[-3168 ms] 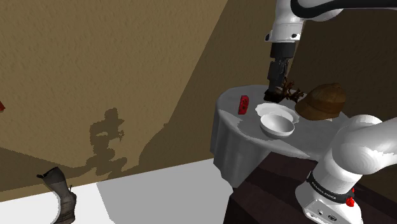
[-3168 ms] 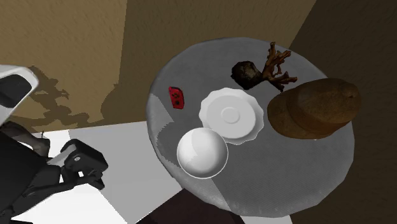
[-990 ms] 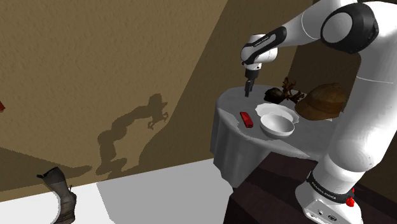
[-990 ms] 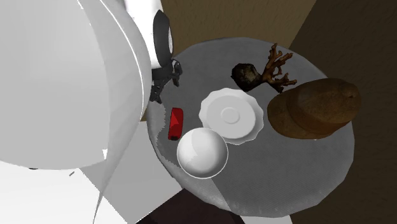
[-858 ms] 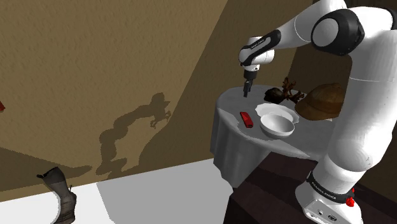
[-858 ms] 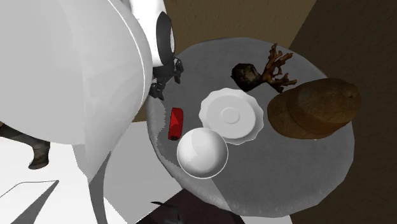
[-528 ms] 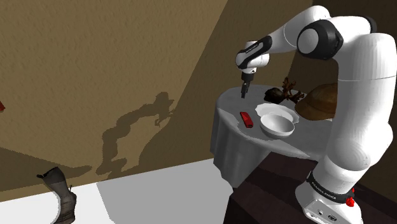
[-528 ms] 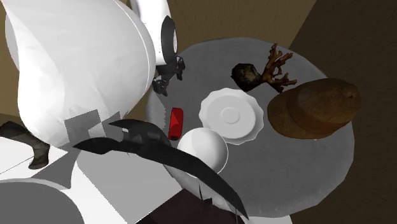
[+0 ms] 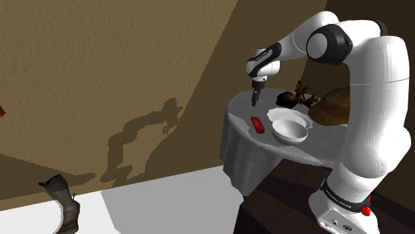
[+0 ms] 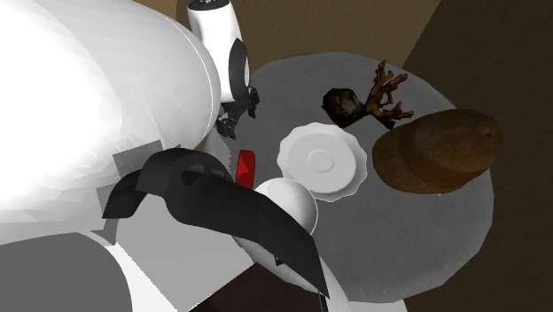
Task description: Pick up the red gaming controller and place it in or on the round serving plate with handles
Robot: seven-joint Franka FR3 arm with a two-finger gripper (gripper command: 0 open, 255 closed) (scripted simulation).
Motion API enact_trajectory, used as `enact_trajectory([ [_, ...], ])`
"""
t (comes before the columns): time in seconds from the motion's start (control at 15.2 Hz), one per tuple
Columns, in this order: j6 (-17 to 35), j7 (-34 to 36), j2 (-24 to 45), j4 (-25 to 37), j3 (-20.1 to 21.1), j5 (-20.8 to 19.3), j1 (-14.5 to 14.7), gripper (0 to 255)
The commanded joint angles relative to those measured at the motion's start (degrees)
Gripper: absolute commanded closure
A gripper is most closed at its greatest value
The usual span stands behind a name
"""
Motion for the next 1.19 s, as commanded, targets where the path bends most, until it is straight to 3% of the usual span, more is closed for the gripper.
enact_trajectory([
  [0.0,0.1,0.0,0.0,0.0,0.0,0.0,0.0,0],
  [0.26,0.1,0.0,0.0,0.0,0.0,0.0,0.0,0],
  [0.33,0.1,0.0,0.0,0.0,0.0,0.0,0.0,255],
  [0.92,0.1,0.0,0.0,0.0,0.0,0.0,0.0,255],
  [0.99,0.1,0.0,0.0,0.0,0.0,0.0,0.0,0],
  [1.12,4.6,8.0,-2.4,-6.4,-1.4,2.9,0.5,0],
])
